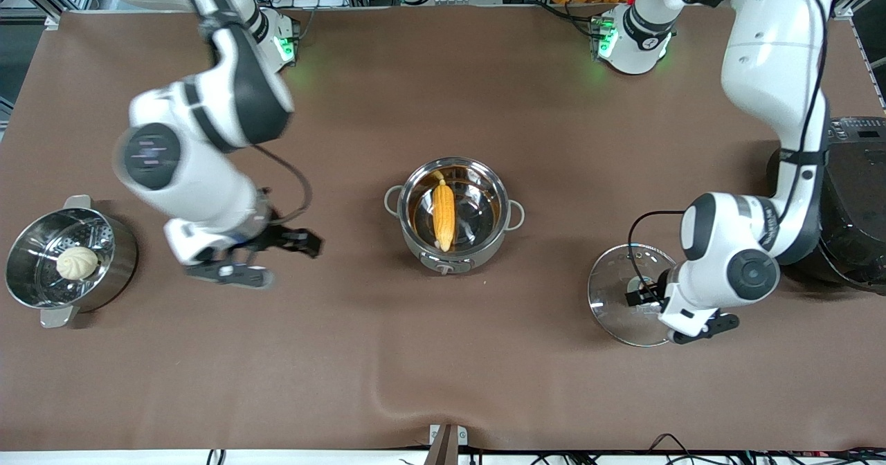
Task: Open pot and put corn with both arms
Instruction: 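Release the corn and withdraw the right gripper while the left gripper sets the lid down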
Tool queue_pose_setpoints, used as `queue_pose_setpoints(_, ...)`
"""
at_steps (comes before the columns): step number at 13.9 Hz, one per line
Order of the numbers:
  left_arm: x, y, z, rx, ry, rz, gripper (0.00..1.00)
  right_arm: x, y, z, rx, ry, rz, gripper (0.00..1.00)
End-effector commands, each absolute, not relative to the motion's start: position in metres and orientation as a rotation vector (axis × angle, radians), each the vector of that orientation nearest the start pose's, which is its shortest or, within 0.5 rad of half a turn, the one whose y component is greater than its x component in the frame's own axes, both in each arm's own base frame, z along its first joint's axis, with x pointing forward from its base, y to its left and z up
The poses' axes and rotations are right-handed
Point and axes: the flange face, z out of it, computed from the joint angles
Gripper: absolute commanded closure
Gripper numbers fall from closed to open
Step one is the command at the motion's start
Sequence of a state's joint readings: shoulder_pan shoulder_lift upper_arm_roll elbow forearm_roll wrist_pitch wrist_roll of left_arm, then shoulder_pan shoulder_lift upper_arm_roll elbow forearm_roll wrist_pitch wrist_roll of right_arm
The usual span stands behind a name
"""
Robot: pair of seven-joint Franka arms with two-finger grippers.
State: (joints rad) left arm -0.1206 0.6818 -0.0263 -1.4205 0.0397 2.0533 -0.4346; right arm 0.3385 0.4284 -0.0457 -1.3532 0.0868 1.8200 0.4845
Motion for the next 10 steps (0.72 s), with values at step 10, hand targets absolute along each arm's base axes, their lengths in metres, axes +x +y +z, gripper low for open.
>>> queue_pose_setpoints(10, 0.586, -0.084, 0.583, -3.095, -0.237, 0.011, 0.0, 0.6, 0.044, 0.616, -3.179, 0.085, 0.084, 0.0)
